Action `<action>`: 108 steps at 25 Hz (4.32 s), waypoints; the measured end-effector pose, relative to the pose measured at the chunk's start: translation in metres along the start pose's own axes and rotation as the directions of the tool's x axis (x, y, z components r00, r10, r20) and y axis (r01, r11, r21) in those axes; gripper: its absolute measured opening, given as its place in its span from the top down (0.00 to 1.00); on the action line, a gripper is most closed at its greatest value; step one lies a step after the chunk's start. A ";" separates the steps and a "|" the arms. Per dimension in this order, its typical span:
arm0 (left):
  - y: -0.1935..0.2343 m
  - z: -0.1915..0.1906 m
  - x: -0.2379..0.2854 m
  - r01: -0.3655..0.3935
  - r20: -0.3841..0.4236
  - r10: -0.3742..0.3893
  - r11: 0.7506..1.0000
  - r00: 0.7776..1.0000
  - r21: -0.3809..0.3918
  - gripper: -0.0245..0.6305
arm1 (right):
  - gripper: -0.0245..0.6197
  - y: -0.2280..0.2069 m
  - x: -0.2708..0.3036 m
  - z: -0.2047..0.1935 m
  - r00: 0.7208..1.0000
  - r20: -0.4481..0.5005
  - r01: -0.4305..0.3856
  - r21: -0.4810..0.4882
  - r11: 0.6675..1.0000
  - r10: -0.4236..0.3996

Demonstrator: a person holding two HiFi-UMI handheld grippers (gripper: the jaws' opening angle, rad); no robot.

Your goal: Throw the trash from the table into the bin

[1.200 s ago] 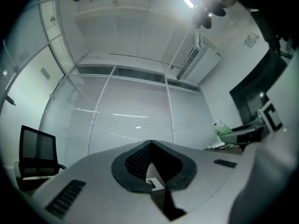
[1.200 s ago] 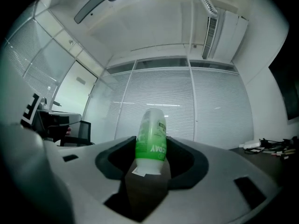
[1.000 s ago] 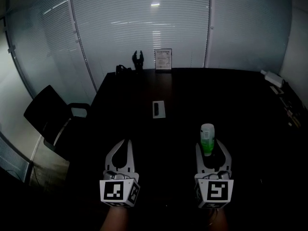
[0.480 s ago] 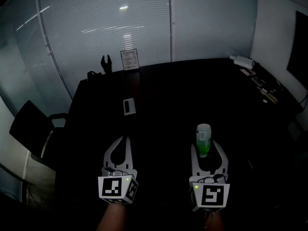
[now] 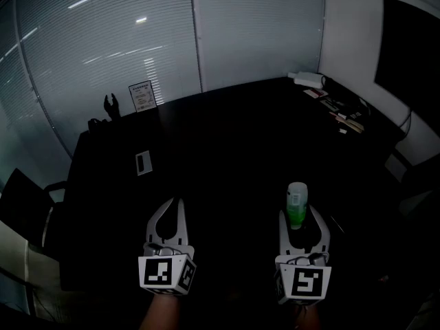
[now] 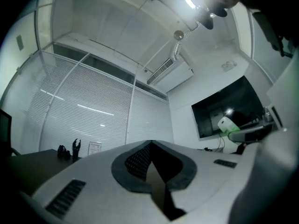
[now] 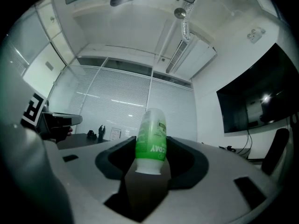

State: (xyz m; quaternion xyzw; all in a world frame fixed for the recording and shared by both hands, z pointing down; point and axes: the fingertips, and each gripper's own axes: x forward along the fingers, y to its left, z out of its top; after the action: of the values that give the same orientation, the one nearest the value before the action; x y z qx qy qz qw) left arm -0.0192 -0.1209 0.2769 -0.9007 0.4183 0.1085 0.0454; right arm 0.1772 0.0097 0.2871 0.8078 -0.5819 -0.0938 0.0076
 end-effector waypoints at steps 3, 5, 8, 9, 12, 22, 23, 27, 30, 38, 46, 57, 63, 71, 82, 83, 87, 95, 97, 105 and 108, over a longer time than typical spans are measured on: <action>-0.045 -0.010 0.012 0.052 -0.002 -0.052 0.999 0.999 -0.016 0.97 | 0.65 -0.042 -0.015 -0.011 0.999 -0.022 0.049 -0.005 0.999 -0.049; -0.077 -0.019 0.018 0.101 -0.004 -0.101 0.994 0.995 -0.030 0.97 | 0.65 -0.070 -0.025 -0.017 0.996 -0.035 0.084 -0.010 0.996 -0.084; -0.126 -0.029 0.023 0.163 -0.028 -0.164 0.986 0.986 -0.045 0.97 | 0.65 -0.109 -0.041 -0.030 0.990 -0.058 0.128 -0.020 0.992 -0.129; -0.142 -0.034 0.025 0.182 -0.032 -0.184 0.982 0.982 -0.051 0.97 | 0.65 -0.122 -0.047 -0.035 0.988 -0.067 0.140 -0.022 0.990 -0.141; -0.185 -0.044 0.031 0.234 -0.028 -0.236 0.970 0.971 -0.065 0.97 | 0.65 -0.160 -0.064 -0.051 0.978 -0.099 0.181 -0.020 0.983 -0.182; -0.255 -0.072 0.033 0.309 -0.048 -0.313 0.947 0.948 -0.084 0.97 | 0.65 -0.227 -0.103 -0.121 0.939 -0.208 0.276 -0.019 0.961 -0.274; -0.257 -0.076 0.033 0.309 -0.052 -0.313 0.948 0.948 -0.083 0.97 | 0.65 -0.229 -0.104 -0.130 0.936 -0.219 0.278 -0.018 0.961 -0.275; -0.263 -0.105 0.027 0.319 -0.123 -0.326 0.945 0.937 -0.074 0.97 | 0.65 -0.236 -0.105 -0.166 0.926 -0.264 0.274 -0.017 0.961 -0.269; -0.258 -0.116 0.027 0.314 -0.124 -0.320 0.947 0.939 -0.070 0.97 | 0.65 -0.233 -0.103 -0.198 0.914 -0.311 0.268 -0.020 0.963 -0.261; -0.257 -0.147 0.032 0.303 -0.151 -0.311 0.950 0.938 -0.075 0.97 | 0.65 -0.229 -0.108 -0.286 0.864 -0.435 0.281 0.000 0.960 -0.253; -0.255 -0.198 0.025 0.304 -0.245 -0.317 0.949 0.916 -0.088 0.97 | 0.65 -0.222 -0.112 -0.357 0.815 -0.537 0.268 0.021 0.963 -0.216; -0.258 -0.202 0.033 0.301 -0.238 -0.311 0.950 0.920 -0.078 0.97 | 0.65 -0.221 -0.117 -0.402 0.765 -0.616 0.280 0.052 0.959 -0.190; -0.258 -0.204 0.031 0.301 -0.246 -0.309 0.951 0.919 -0.070 0.97 | 0.62 -0.218 -0.124 -0.442 0.678 -0.730 0.286 0.153 0.946 -0.087; -0.259 -0.206 0.030 0.298 -0.253 -0.306 0.952 0.918 -0.069 0.97 | 0.54 -0.221 -0.124 -0.440 0.673 -0.733 0.298 0.148 0.943 -0.098; -0.263 -0.203 0.031 0.308 -0.254 -0.310 0.950 0.916 -0.047 0.97 | 0.54 -0.227 -0.120 -0.421 0.712 -0.690 0.292 0.118 0.949 -0.133; -0.263 -0.204 0.031 0.310 -0.256 -0.311 0.950 0.916 -0.043 0.97 | 0.54 -0.228 -0.119 -0.421 0.717 -0.684 0.293 0.119 0.949 -0.135; -0.264 -0.202 0.031 0.306 -0.246 -0.310 0.950 0.918 -0.057 0.97 | 0.54 -0.228 -0.116 -0.416 0.732 -0.667 0.297 0.127 0.946 -0.140; -0.260 -0.197 0.031 0.292 -0.237 -0.298 0.954 0.925 -0.062 0.97 | 0.55 -0.228 -0.111 -0.400 0.758 -0.638 0.269 0.113 0.957 -0.138; -0.258 -0.196 0.031 0.287 -0.237 -0.293 0.956 0.926 -0.062 0.97 | 0.69 -0.230 -0.112 -0.398 0.758 -0.631 0.280 0.087 0.956 -0.165; -0.254 -0.191 0.032 0.280 -0.221 -0.286 0.958 0.932 -0.059 0.97 | 0.95 -0.235 -0.109 -0.384 0.771 -0.603 0.288 0.045 0.957 -0.203; -0.254 -0.192 0.029 0.283 -0.231 -0.289 0.957 0.929 -0.062 0.97 | 0.95 -0.233 -0.104 -0.378 0.788 -0.593 0.259 0.073 0.963 -0.167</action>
State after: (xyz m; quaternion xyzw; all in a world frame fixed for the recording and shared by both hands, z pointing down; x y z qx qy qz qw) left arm 0.2230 -0.0121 0.4548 -0.9589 0.2836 -0.0018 -0.0021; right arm 0.4248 0.1461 0.6452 0.8563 -0.4619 0.2013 0.1134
